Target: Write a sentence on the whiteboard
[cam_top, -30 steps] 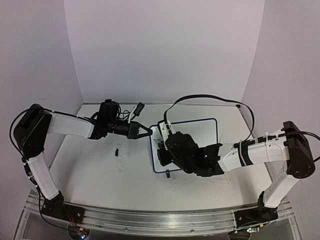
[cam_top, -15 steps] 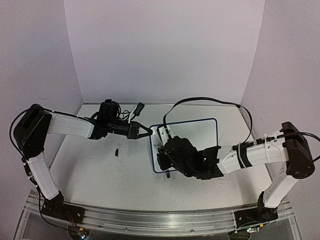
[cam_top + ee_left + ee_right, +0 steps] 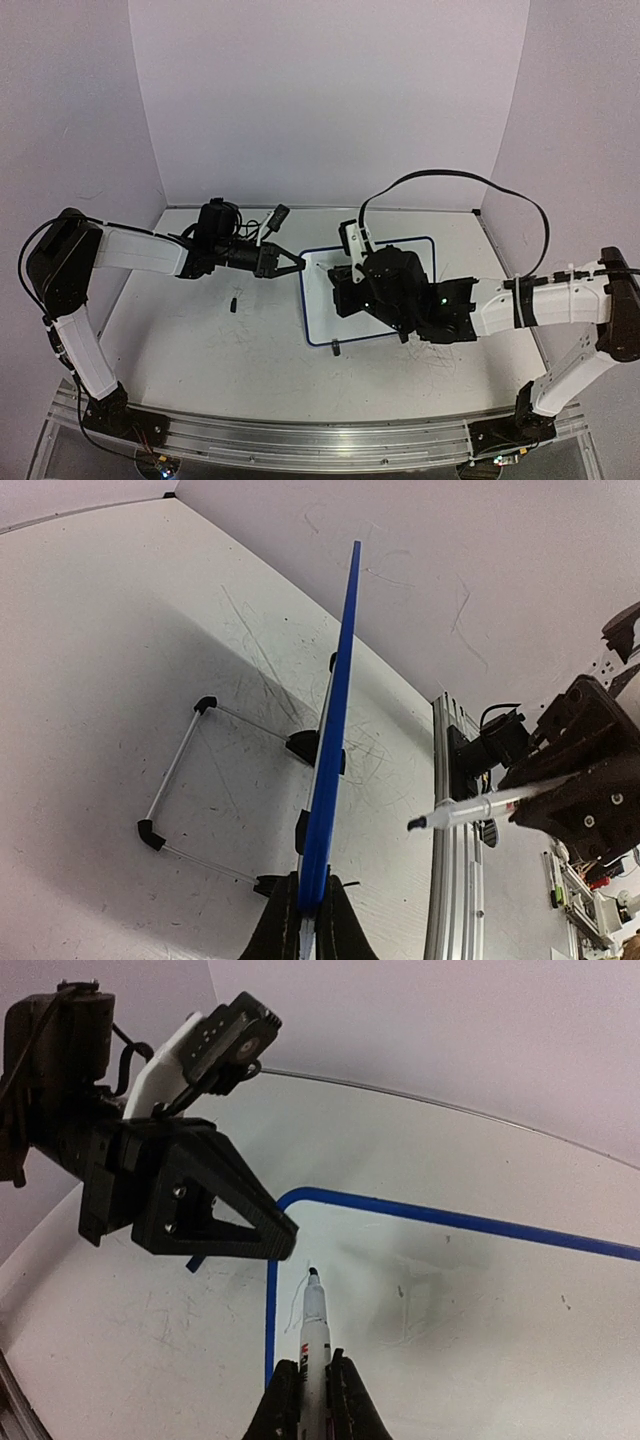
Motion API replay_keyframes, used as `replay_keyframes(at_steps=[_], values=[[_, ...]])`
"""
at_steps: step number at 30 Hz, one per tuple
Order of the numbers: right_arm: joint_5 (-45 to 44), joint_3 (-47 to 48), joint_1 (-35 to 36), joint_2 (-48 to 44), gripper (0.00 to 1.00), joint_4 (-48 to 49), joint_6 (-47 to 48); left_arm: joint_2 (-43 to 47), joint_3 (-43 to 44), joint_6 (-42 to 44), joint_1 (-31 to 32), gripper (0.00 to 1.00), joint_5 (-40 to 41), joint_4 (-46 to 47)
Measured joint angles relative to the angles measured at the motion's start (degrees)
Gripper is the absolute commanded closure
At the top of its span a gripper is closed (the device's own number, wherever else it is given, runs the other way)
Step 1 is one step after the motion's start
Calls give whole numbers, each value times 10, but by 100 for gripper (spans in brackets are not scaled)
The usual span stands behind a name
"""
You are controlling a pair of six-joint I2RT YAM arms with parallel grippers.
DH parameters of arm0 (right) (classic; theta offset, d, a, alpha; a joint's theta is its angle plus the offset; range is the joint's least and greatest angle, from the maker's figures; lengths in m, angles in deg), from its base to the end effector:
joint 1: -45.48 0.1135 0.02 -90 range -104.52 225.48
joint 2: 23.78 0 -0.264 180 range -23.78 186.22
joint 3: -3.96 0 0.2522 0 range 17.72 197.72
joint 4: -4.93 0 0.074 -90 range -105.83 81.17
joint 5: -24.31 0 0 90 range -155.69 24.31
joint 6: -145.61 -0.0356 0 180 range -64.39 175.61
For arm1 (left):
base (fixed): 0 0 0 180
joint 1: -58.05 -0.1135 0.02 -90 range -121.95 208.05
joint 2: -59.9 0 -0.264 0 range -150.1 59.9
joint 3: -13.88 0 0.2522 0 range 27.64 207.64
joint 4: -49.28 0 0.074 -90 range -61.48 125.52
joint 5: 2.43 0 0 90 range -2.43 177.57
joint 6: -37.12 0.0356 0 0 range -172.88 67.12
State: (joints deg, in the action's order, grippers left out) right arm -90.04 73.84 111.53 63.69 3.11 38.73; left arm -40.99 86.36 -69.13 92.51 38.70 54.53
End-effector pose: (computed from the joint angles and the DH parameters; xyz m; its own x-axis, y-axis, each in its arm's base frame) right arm 0.1551 0.3131 0.2657 -0.3250 -0.0800 -0.9423 -0.6065 0.7822 0.1427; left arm 0.2992 -0.2378 0.2144 -0.5753 0.1715 -0.7998 0.8148 0.2068 -0.5417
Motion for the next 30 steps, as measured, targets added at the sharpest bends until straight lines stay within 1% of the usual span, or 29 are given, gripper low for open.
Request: replay_keyframes(at_steps=[8,30], values=[[0,4,-4,36,100,4,6,0,0,0,0,100,0,0],[-32,33,0,69,100,-1,19,0,0,0,0,100,0,-1]])
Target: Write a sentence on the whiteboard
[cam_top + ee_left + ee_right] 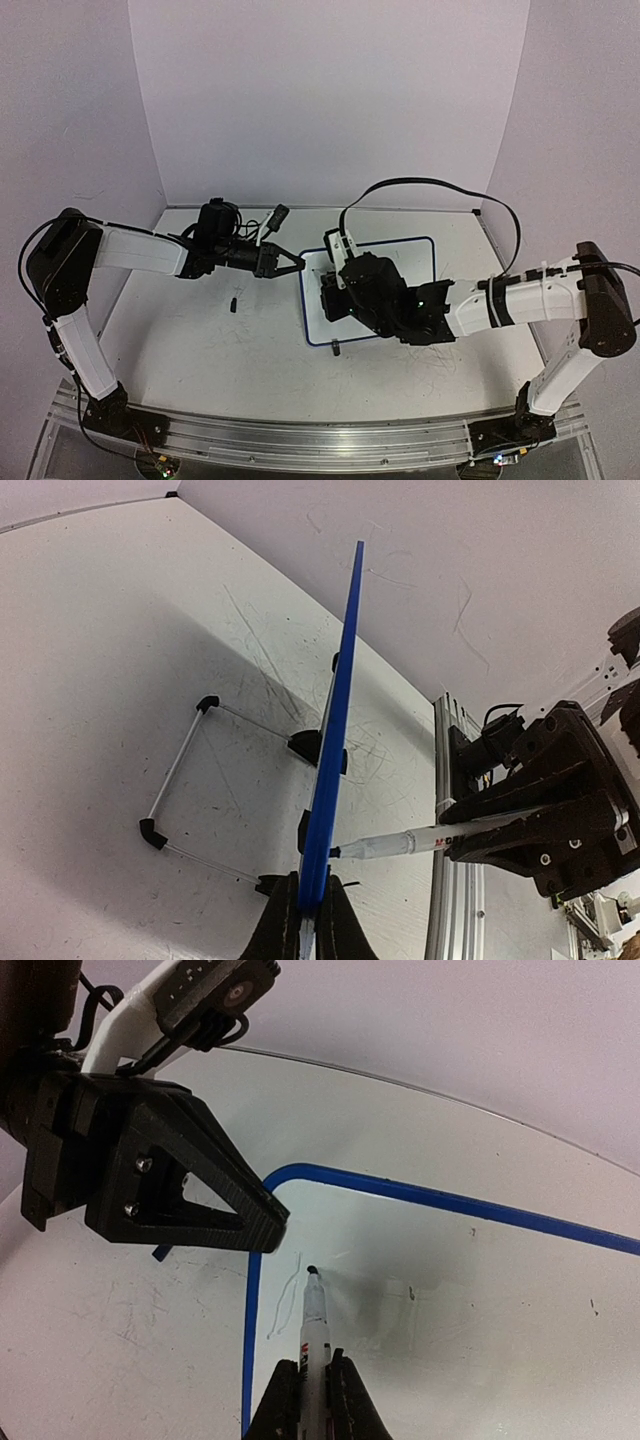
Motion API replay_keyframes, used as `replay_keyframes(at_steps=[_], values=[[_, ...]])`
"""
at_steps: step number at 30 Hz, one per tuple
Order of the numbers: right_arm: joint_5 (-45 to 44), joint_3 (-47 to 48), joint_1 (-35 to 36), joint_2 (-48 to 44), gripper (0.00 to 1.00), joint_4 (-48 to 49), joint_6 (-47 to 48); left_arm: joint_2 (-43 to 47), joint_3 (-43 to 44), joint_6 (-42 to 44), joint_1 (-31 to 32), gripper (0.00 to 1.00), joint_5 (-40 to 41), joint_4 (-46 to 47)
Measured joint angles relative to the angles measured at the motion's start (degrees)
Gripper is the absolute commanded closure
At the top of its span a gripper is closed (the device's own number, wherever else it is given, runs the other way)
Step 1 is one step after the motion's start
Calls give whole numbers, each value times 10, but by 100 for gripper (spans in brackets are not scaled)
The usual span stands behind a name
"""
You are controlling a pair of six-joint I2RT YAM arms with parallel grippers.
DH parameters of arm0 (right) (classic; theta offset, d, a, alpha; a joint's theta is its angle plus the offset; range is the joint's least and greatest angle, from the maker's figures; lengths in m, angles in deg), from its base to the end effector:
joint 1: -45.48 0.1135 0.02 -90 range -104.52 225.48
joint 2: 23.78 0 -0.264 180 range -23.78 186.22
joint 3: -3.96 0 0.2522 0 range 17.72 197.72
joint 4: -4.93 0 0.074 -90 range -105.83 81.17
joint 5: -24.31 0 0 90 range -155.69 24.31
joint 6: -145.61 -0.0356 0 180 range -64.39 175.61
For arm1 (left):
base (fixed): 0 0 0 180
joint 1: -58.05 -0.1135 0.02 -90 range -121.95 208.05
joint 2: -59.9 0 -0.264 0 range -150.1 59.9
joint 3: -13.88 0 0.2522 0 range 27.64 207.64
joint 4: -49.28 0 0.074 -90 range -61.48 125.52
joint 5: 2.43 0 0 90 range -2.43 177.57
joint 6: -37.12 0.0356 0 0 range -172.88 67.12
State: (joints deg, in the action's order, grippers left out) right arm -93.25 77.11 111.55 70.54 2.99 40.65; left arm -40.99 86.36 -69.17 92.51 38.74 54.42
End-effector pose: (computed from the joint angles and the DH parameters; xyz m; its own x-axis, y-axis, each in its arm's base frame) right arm 0.1660 0.3335 0.2442 -0.3184 -0.1534 -0.9355 -0.5750 0.8158 0.0620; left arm 0.2992 -0.2378 0.2143 -0.5771 0.1721 -0.7984 0.8134 0.2081 -0.5431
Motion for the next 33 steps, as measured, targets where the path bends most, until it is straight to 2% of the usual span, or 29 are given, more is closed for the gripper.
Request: replay_keyframes(at_steps=[33], values=[[-4,4,24,27,100,-26,-36,0,0,0,0,100,5,-5]])
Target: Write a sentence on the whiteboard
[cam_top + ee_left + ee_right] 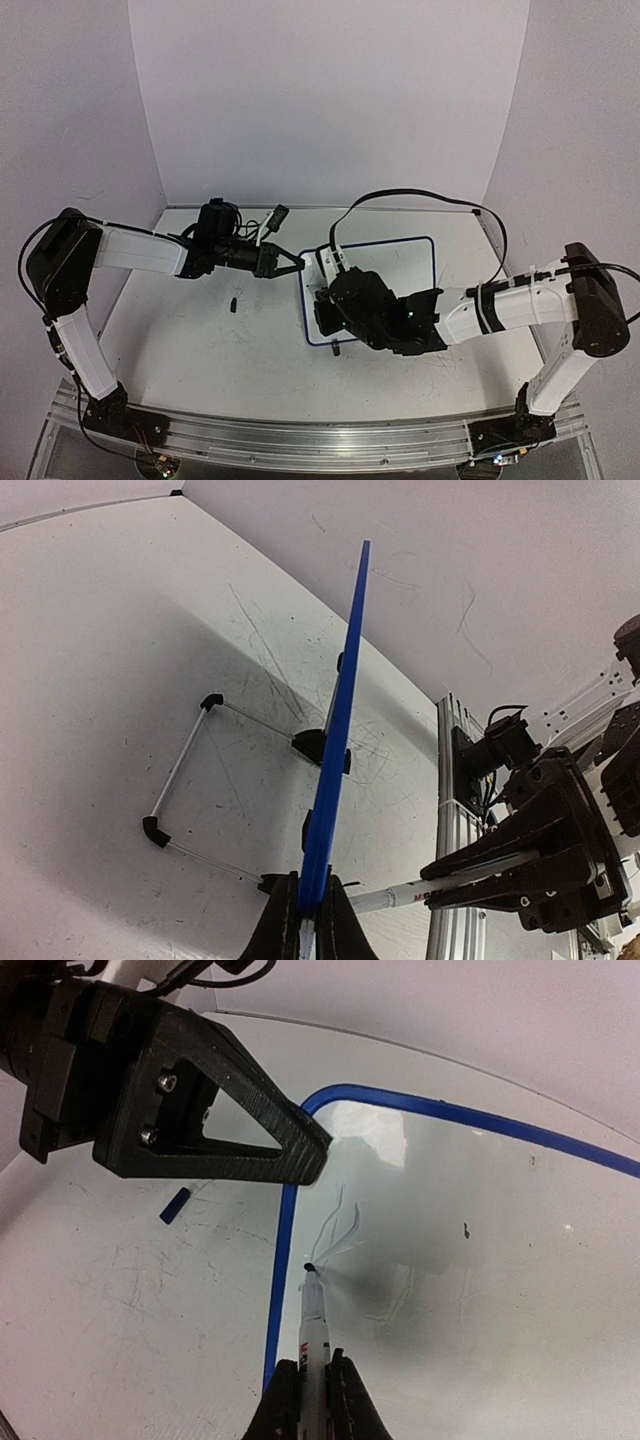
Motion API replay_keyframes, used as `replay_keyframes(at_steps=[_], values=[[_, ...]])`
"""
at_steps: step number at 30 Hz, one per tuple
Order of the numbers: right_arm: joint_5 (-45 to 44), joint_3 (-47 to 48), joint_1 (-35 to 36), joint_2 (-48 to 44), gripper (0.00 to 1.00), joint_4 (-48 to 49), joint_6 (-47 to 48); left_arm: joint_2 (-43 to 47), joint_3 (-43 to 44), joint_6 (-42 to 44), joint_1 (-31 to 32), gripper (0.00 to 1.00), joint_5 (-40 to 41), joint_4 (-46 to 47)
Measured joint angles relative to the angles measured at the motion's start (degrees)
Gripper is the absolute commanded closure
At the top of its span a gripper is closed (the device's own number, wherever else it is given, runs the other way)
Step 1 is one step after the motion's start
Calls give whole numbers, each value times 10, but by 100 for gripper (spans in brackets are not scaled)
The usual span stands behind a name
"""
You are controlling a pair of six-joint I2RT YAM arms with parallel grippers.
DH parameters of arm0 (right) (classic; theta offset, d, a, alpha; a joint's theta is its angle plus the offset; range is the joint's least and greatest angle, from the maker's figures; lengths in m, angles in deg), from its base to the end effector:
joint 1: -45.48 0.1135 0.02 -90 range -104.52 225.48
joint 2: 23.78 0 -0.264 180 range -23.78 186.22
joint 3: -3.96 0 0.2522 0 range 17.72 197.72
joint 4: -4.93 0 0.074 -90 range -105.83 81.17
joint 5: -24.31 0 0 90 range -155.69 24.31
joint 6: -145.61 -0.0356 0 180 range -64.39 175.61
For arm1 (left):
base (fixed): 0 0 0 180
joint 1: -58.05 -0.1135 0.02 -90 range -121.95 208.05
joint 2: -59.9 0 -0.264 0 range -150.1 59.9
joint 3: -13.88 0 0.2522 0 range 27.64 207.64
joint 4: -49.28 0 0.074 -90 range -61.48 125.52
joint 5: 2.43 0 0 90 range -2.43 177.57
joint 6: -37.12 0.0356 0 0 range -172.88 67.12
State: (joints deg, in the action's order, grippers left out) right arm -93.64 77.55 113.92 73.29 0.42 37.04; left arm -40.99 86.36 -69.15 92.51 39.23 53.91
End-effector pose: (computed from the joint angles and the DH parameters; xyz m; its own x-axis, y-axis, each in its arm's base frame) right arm 0.1540 0.3444 0.2255 -0.3767 -0.1878 -0.9071 -0.5797 0.8116 0.0727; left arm 0.2992 -0.2376 0.2134 -0.5825 0.1739 -0.7941 0.8090 0.2187 -0.5456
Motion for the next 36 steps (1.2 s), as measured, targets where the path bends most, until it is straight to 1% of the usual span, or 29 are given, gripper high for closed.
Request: replay_keyframes(at_steps=[20,23,28,30,36], values=[[-21,-19,3,-14,100,-18,-35,0,0,0,0,100,1,0],[-14,-26,0,-30,100,-18,-33,0,0,0,0,100,-1,0],[-5,-66,-10,-108,100,-15,-27,0,0,0,0,100,-1,0],[-2,-69,-14,-125,100,-8,-22,0,0,0,0,100,-1,0],[17,-69,-19,-111,100,20,-3,0,0,0,0,100,-1,0]])
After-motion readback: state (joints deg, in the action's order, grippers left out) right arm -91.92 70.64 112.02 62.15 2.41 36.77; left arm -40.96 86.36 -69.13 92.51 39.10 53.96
